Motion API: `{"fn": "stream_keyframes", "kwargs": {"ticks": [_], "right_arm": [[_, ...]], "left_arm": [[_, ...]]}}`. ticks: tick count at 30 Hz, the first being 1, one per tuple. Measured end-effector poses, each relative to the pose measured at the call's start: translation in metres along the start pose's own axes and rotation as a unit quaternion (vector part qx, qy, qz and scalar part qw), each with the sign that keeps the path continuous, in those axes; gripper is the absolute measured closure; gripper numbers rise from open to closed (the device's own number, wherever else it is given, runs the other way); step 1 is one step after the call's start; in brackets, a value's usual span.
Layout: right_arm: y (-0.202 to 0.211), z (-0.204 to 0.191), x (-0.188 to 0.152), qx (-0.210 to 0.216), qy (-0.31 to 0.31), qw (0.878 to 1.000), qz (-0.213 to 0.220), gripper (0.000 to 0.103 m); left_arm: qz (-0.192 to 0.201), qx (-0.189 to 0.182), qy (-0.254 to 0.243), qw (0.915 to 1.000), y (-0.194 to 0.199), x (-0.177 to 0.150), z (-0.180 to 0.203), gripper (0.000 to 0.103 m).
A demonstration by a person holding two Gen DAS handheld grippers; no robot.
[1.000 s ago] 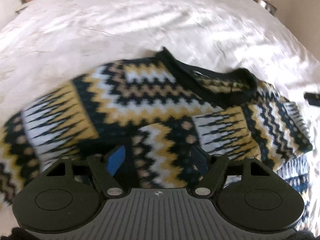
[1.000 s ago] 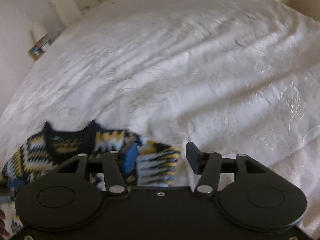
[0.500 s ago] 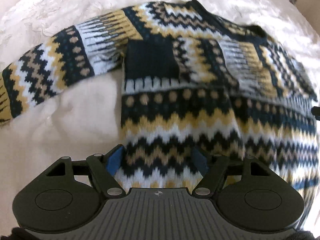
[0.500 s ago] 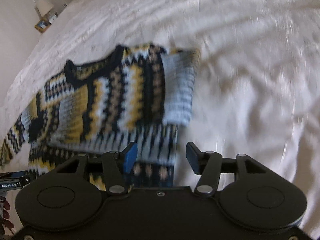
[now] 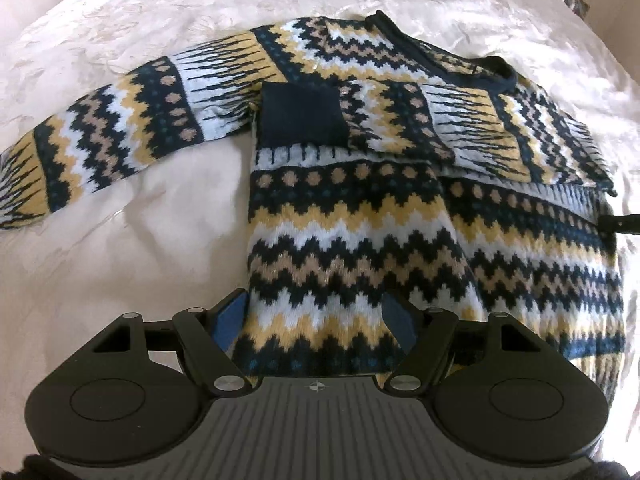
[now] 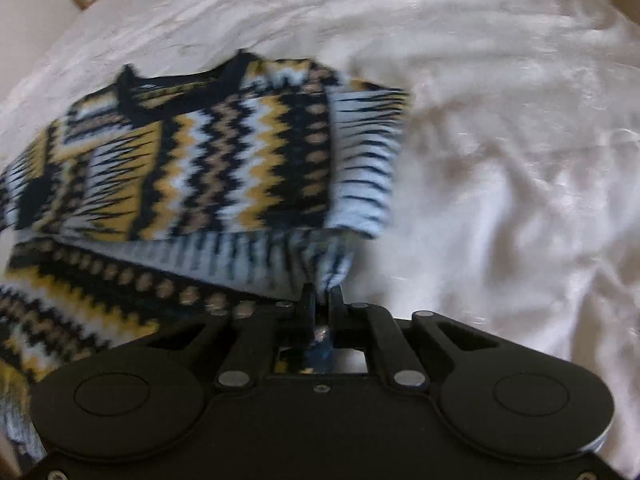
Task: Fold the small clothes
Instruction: 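Move the left tool to the other navy sleeve cuff and close on it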
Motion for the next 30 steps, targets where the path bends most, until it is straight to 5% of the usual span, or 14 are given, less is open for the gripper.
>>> {"fn": "stream_keyframes", "kwargs": {"ticks": [5,7,11,19,25,30], "right_arm": [[-0.001,-0.001,-0.005,0.006,-0.005,1.0,0.007,0.089],[0.007,-0.001,-0.005,0.023,-0.024,0.999,0.018,0.069],[0.027,-0.005,-0.003,0.032,-0.03,0.998,0.042,0.046],[0.059,-0.068,0.003,0.091,0.021,0.993,0.076,0.042],[0.044,-0.164,-0.012,0.148,0.083,0.985,0.046,0.042],[0.008,-0.216,-0.028,0.132,0.12,0.984,0.003,0.042]], "left_arm": [[-0.031,0.022,-0.012,0.9992,-0.004,-0.022,-0.003,0.031],[-0.066,0.027,-0.008,0.9974,-0.015,-0.041,-0.009,0.031],[-0.062,0.019,0.022,0.9977,-0.016,-0.055,-0.019,0.029],[-0.031,0.009,0.035,0.9989,0.006,-0.057,-0.034,0.03],[0.012,0.0,0.059,0.9982,0.035,-0.047,-0.066,0.03],[0.033,0.002,0.084,0.9959,0.044,-0.033,-0.11,0.03]]}}
Point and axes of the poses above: each gripper's, at about its wrist camera, not at the fingertips, and y roughly against the way its jaws point, z to its right, x to its top, the point moved 9 cm from there along -y, roughly the way its jaws point, and after that the axes turned 4 degrees about x, right-handed, at the moved point
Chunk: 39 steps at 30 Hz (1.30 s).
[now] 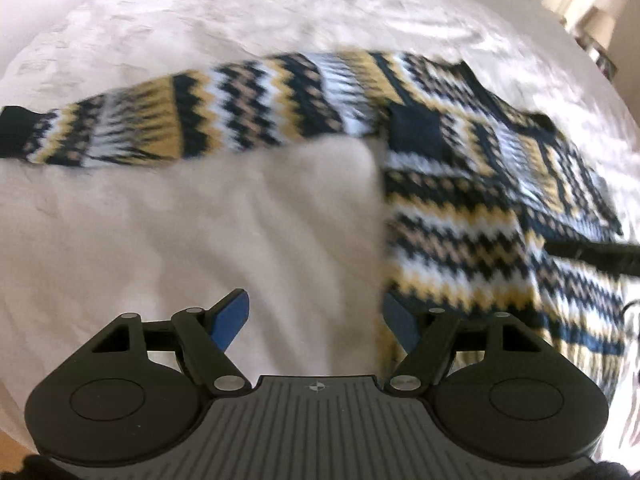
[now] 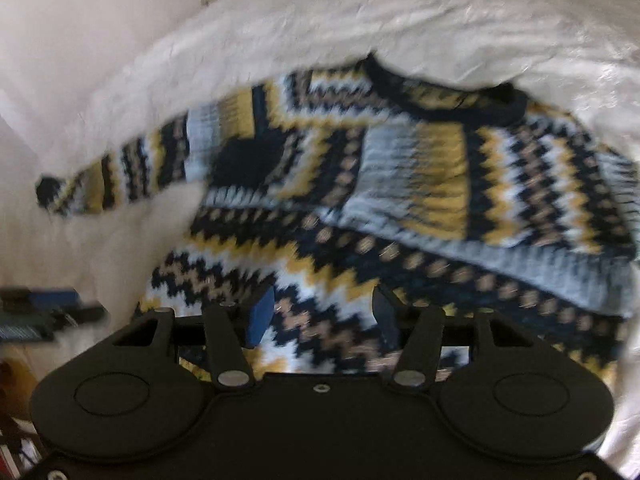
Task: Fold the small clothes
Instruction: 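Move the left tool to the other navy sleeve cuff and close on it, then lift the cuff with the left tool and fold the sleeve over the body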
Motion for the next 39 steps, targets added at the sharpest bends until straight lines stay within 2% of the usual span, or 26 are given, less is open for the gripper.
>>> {"fn": "stream_keyframes", "kwargs": {"ticks": [5,11,15,20,24,28,36,39], "right_arm": [[-0.041,-0.011,-0.025,-0.052,0.021,0.997,-0.061,0.041],[-0.045,-0.018,-0.025,-0.081,0.0,0.995,-0.058,0.035],[-0.036,-0.025,-0.016,-0.089,-0.029,0.995,-0.043,0.034],[-0.015,-0.036,-0.005,-0.095,-0.034,0.995,-0.023,0.034],[-0.008,-0.051,0.007,-0.093,-0.035,0.995,-0.007,0.033],[-0.007,-0.064,0.017,-0.089,-0.032,0.996,0.001,0.033],[-0.012,-0.08,0.023,-0.086,-0.022,0.996,-0.004,0.033],[-0.013,-0.08,0.021,-0.086,-0.021,0.996,-0.008,0.033]], "left_arm": [[0.01,0.011,0.016,0.9998,-0.003,0.018,-0.045,0.03],[0.037,0.02,0.064,0.9971,-0.008,0.043,-0.111,0.03],[0.062,0.032,0.098,0.9927,-0.011,0.064,-0.153,0.029],[0.077,0.047,0.137,0.9865,-0.024,0.085,-0.2,0.029],[0.075,0.055,0.162,0.9825,-0.043,0.094,-0.225,0.029],[0.062,0.044,0.194,0.978,-0.064,0.097,-0.241,0.027],[0.063,0.037,0.206,0.9757,-0.088,0.103,-0.243,0.023],[0.069,0.042,0.234,0.9689,-0.085,0.103,-0.247,0.028]]}}
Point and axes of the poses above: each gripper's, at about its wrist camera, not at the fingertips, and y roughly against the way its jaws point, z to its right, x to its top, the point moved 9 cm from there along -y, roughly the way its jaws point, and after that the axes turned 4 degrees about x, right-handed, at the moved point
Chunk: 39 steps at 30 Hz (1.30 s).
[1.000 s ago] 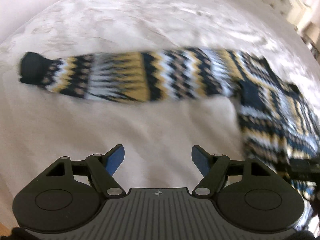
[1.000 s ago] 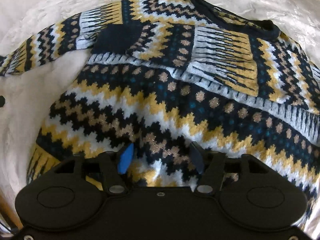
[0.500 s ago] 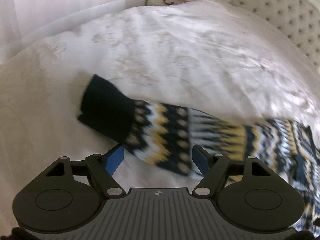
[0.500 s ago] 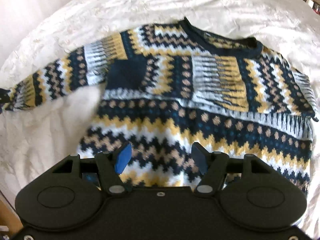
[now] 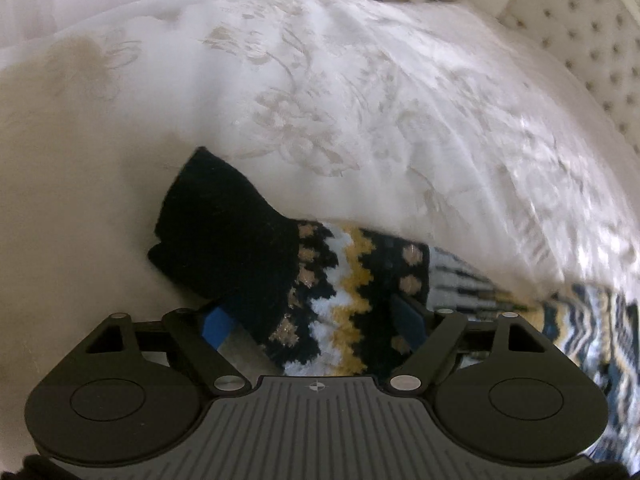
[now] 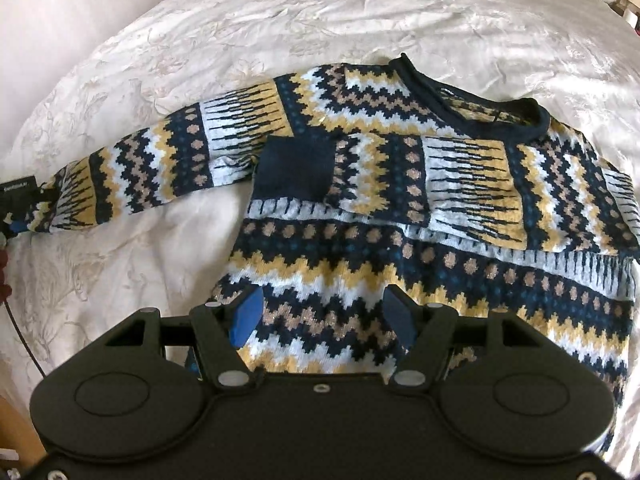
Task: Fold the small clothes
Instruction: 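Lift the cuff with the left tool and fold the sleeve over the body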
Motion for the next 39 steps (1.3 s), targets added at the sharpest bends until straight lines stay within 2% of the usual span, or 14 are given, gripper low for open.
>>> {"fn": "stream_keyframes", "kwargs": {"ticks": [1,2,3,4,6,9,13,19,23,27,32,35,39], "right_arm": [[0.0,0.001,-0.001,0.0,0.0,1.0,-0.001,0.033],[0.0,0.002,-0.001,0.0,0.0,1.0,-0.002,0.033],[0.0,0.003,-0.001,0.001,-0.001,1.0,-0.002,0.033],[0.0,0.004,-0.002,0.001,-0.001,1.0,-0.003,0.033],[0.0,0.007,-0.002,0.003,-0.003,1.0,-0.003,0.033],[0.001,0.014,-0.001,0.008,-0.006,1.0,0.0,0.033],[0.003,0.024,-0.001,0.018,-0.013,1.0,0.004,0.033],[0.007,0.046,-0.003,0.038,-0.024,0.999,0.012,0.033],[0.016,0.069,-0.007,0.051,-0.036,0.998,0.021,0.033],[0.028,0.101,-0.011,0.055,-0.056,0.996,0.033,0.033],[0.045,0.147,-0.015,0.054,-0.075,0.994,0.052,0.033],[0.053,0.178,-0.02,0.049,-0.092,0.993,0.061,0.033],[0.064,0.217,-0.032,0.042,-0.114,0.99,0.069,0.033]], "left_arm": [[-0.001,0.006,0.013,0.9999,0.002,0.001,-0.003,0.041],[-0.004,0.015,0.02,0.9997,0.002,0.002,-0.006,0.059],[-0.006,0.016,0.022,0.9996,0.003,0.004,-0.006,0.072],[-0.003,0.007,0.028,0.9996,0.006,0.006,-0.006,0.093],[0.016,-0.018,0.04,0.9989,0.017,0.014,-0.002,0.094],[0.068,-0.023,0.021,0.9972,0.052,0.031,0.015,0.095],[0.136,-0.057,0.0,0.989,0.11,0.062,0.054,0.095],[0.22,-0.13,-0.058,0.9651,0.198,0.093,0.146,0.094],[0.248,-0.175,-0.117,0.9455,0.234,0.085,0.226,0.094],[0.232,-0.233,-0.168,0.9295,0.246,0.05,0.311,0.094],[0.177,-0.288,-0.217,0.9158,0.22,-0.028,0.413,0.094],[0.131,-0.297,-0.249,0.9125,0.19,-0.081,0.461,0.094],[0.066,-0.291,-0.288,0.9099,0.145,-0.155,0.498,0.094]]}}
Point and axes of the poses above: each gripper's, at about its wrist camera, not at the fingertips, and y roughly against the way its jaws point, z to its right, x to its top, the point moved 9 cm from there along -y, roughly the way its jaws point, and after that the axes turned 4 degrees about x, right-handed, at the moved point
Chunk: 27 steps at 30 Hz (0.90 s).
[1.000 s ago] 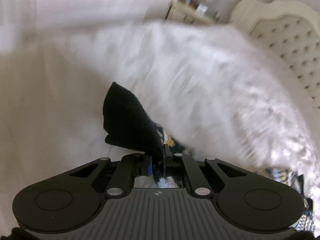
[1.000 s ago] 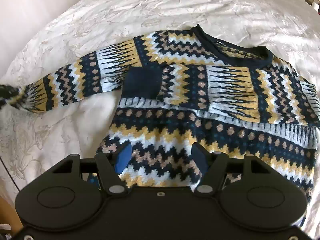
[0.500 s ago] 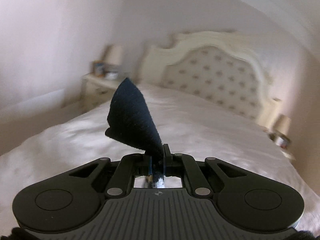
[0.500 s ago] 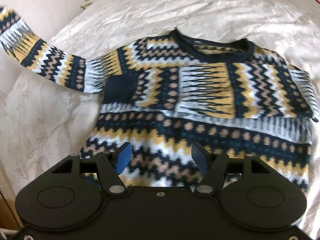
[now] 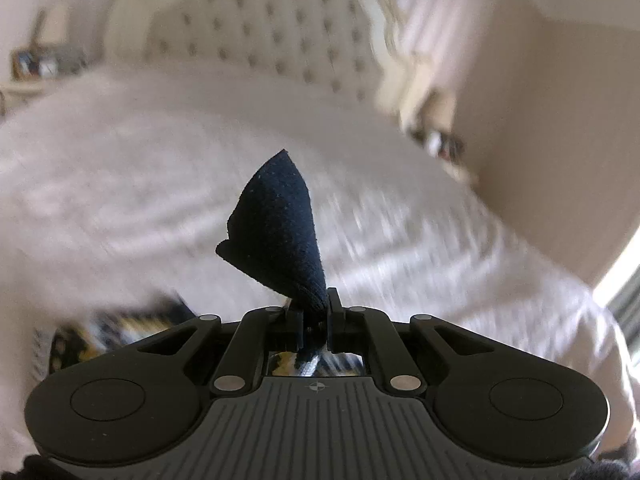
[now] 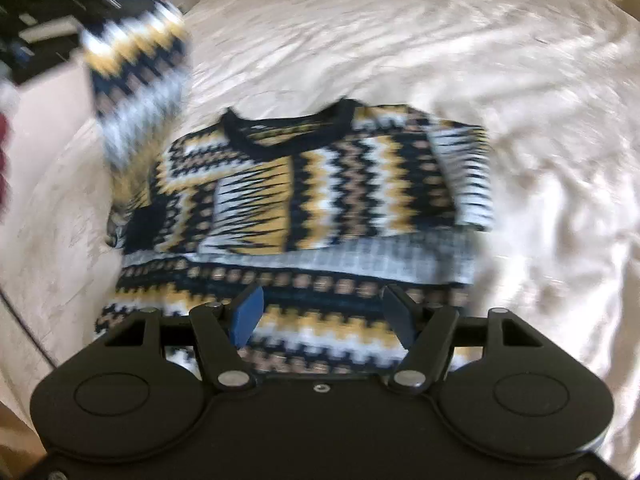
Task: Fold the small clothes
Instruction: 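Lift the cuff with the left tool and fold the sleeve over the body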
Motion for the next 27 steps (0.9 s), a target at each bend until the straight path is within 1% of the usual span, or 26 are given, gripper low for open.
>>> {"fn": "stream_keyframes", "kwargs": {"ticks": [2,4,6,7,8,10,11,13,14,16,19,21,23,25,27], "right_arm": [[0.005,0.017,-0.002,-0.004,-0.01,1.0,0.002,0.033],[0.01,0.031,-0.004,-0.006,-0.017,1.0,0.001,0.033],[0.013,0.042,-0.006,-0.006,-0.021,1.0,0.001,0.033],[0.015,0.046,-0.007,-0.006,-0.023,1.0,0.001,0.033],[0.015,0.049,-0.007,-0.006,-0.024,1.0,0.001,0.033],[0.015,0.054,-0.006,-0.005,-0.026,1.0,0.0,0.033],[0.015,0.056,-0.006,-0.005,-0.028,1.0,0.001,0.033],[0.015,0.058,-0.002,-0.003,-0.033,0.999,0.006,0.033],[0.016,0.059,0.0,-0.001,-0.035,0.999,0.01,0.033],[0.016,0.059,0.006,0.004,-0.041,0.999,0.018,0.033],[0.01,0.057,0.02,0.008,-0.046,0.999,0.027,0.033],[0.004,0.056,0.03,0.005,-0.047,0.998,0.031,0.033],[-0.002,0.054,0.039,0.009,-0.047,0.998,0.036,0.033],[-0.01,0.054,0.052,0.008,-0.041,0.998,0.036,0.033],[-0.018,0.056,0.063,0.003,-0.034,0.999,0.034,0.033]], "left_arm": [[-0.03,-0.003,-0.009,0.9995,-0.026,-0.025,0.017,0.093],[-0.057,-0.011,-0.018,0.9982,-0.037,-0.048,0.035,0.092],[-0.082,-0.028,-0.024,0.9959,-0.049,-0.064,0.05,0.081],[-0.091,-0.033,-0.03,0.9949,-0.05,-0.069,0.056,0.064],[-0.096,-0.037,-0.034,0.9941,-0.052,-0.073,0.057,0.056],[-0.09,-0.039,-0.037,0.9945,-0.042,-0.072,0.067,0.055],[-0.089,-0.037,-0.04,0.9946,-0.039,-0.072,0.065,0.051],[-0.088,-0.035,-0.049,0.9944,-0.034,-0.07,0.066,0.047],[-0.086,-0.031,-0.054,0.9943,-0.029,-0.069,0.059,0.047],[-0.087,-0.013,-0.069,0.9937,-0.026,-0.067,0.06,0.047],[-0.097,0.023,-0.079,0.9919,-0.023,-0.067,0.024,0.044],[-0.109,0.055,-0.078,0.9894,-0.024,-0.069,-0.008,0.043],[-0.125,0.09,-0.074,0.9853,-0.024,-0.072,-0.043,0.043],[-0.142,0.115,-0.066,0.981,-0.026,-0.076,-0.076,0.043],[-0.156,0.143,-0.068,0.975,-0.028,-0.081,-0.107,0.043]]}}
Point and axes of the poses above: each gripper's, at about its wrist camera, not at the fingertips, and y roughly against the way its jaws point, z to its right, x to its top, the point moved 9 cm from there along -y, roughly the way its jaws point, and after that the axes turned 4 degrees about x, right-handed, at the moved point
